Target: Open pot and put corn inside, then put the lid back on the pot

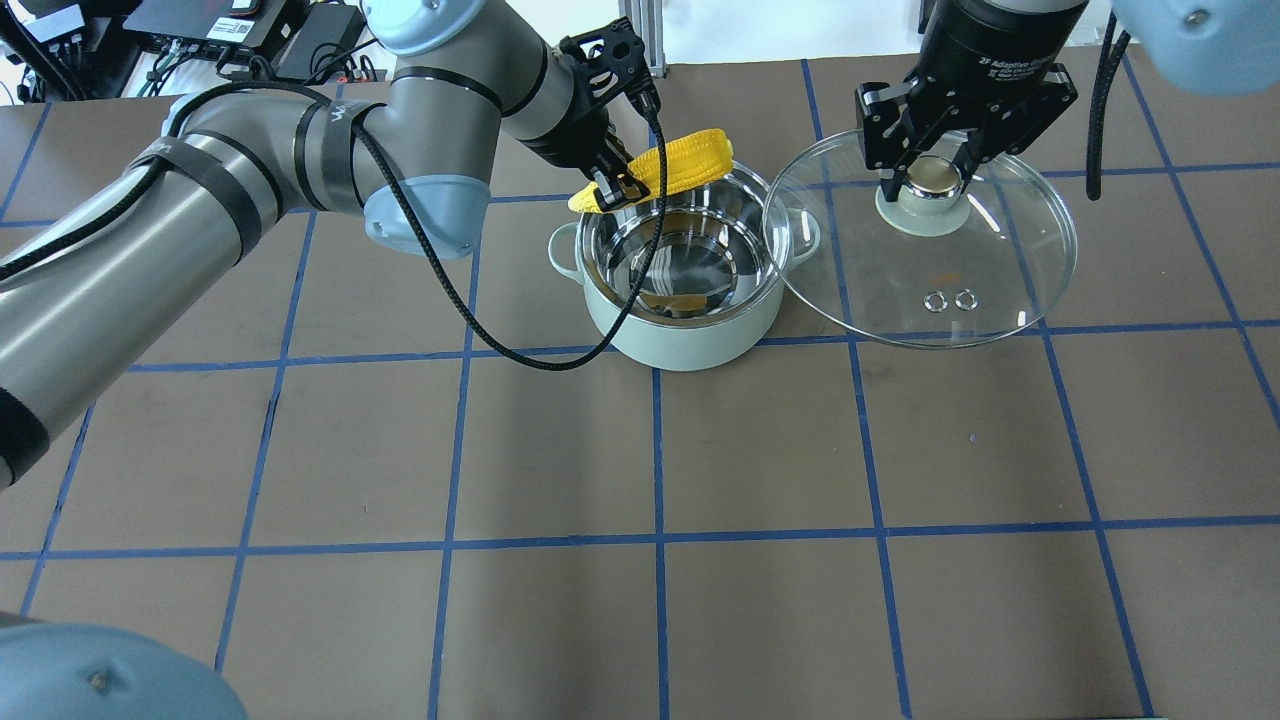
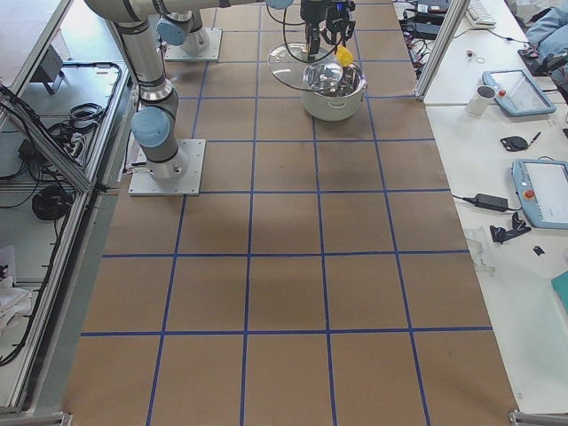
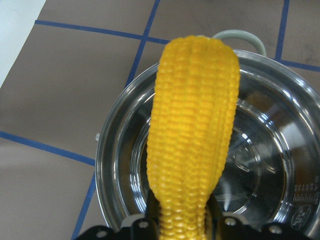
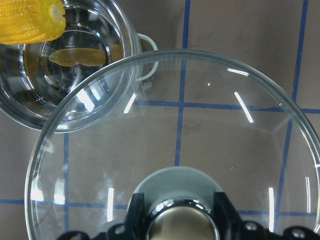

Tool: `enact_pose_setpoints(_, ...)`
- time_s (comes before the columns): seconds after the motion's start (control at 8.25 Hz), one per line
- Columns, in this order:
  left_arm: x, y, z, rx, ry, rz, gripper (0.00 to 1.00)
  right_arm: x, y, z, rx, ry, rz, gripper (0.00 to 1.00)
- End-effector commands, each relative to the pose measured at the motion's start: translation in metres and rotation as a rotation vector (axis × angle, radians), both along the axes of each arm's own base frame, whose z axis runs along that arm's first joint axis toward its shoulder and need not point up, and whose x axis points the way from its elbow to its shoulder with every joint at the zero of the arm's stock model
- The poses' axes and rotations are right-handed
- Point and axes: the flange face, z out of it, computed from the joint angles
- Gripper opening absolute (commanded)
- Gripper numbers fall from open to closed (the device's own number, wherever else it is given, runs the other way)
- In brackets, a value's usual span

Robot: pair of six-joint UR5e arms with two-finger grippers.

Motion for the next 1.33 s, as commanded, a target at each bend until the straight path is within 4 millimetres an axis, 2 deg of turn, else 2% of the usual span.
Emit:
enact_pose_setpoints(0.0,-0.006,-0.007,-0.025,0.045,-0.001,0.017,0.00,0.000,0.000,0.000,0.000,0.002,0.005,0.15)
enact_pose_setpoints(0.12,-0.008,-0.011,-0.041,0.068,-0.006,0.017,0.00,0.000,0.000,0.000,0.000,0.002,0.005,0.15)
enact_pose_setpoints(0.36,-0.012,-0.010,-0.048,0.112,0.008,0.084,0.00,-0.001,0.000,0.001,-0.003,0.001,0.004,0.15)
enact_pose_setpoints(0.48,-0.021,-0.006,-0.048,0.123,0.010,0.097,0.00,-0.001,0.000,0.000,-0.001,0.000,0.004,0.15)
enact_pose_setpoints(0.73,-0.049,0.007,-0.023,0.090,-0.004,0.086,0.00,0.000,0.000,0.001,-0.003,0.001,0.004,0.15)
enact_pose_setpoints(0.85,-0.054,0.005,-0.032,0.083,-0.016,0.069,0.00,-0.001,0.000,0.002,-0.005,0.004,0.002,0.14)
enact_pose_setpoints(1.09,-0.055,0.000,-0.051,0.111,-0.025,0.070,0.30,-0.001,0.001,0.002,-0.006,0.013,0.004,0.11)
enact_pose_setpoints(1.21,-0.054,-0.001,-0.053,0.113,-0.025,0.073,0.35,-0.001,0.001,0.002,-0.005,0.014,0.002,0.11)
